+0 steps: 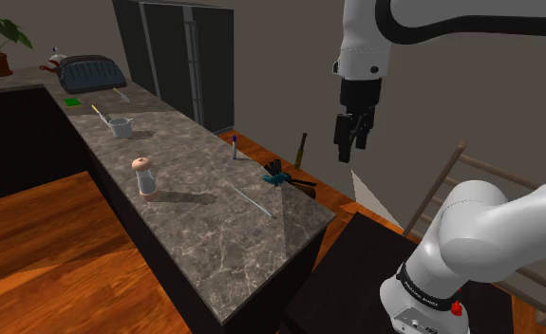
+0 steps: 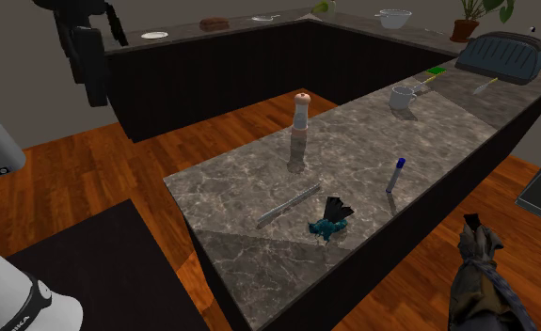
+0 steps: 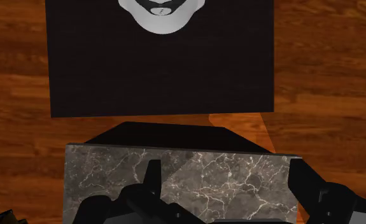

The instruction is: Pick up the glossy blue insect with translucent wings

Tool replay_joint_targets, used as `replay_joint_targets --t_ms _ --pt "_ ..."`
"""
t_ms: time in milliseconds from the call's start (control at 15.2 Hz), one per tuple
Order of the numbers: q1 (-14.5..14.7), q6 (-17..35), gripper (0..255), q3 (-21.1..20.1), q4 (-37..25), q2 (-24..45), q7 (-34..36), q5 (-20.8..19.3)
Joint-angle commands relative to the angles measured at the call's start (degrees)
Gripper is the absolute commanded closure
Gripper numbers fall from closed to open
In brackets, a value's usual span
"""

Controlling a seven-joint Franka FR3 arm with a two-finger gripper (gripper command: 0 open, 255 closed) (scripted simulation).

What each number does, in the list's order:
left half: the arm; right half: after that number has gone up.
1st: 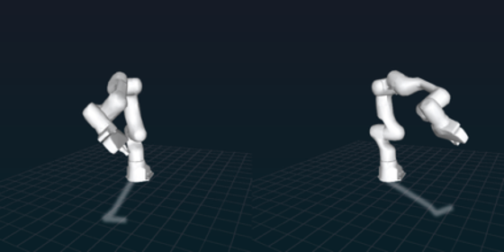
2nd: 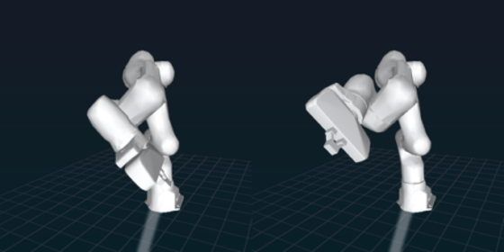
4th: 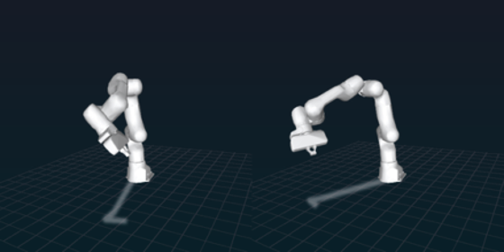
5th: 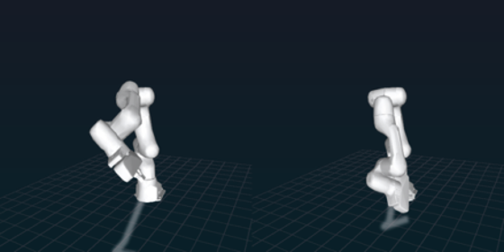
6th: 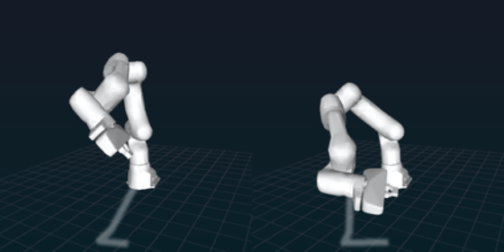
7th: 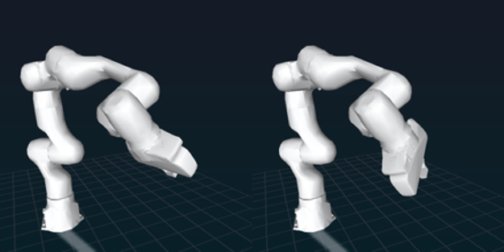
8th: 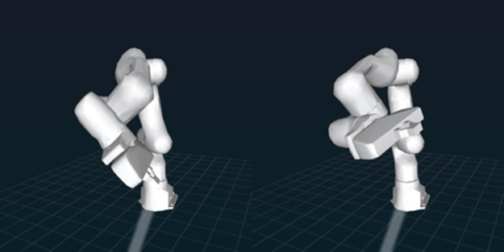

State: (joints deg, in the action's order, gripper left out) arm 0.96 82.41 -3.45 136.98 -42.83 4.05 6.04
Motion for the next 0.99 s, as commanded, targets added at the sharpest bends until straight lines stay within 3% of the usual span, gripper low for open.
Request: replay_joint_targets --t_ms 0,462,924 --pt "0.00 0.00 0 0.00 0.00 0.00 0.00 0.00" --pt "-2.26 12.38 0 3.18 2.61 9.49 -4.40 -3.18" --pt "-4.30 23.99 0 6.22 1.36 21.91 -8.27 -5.25"
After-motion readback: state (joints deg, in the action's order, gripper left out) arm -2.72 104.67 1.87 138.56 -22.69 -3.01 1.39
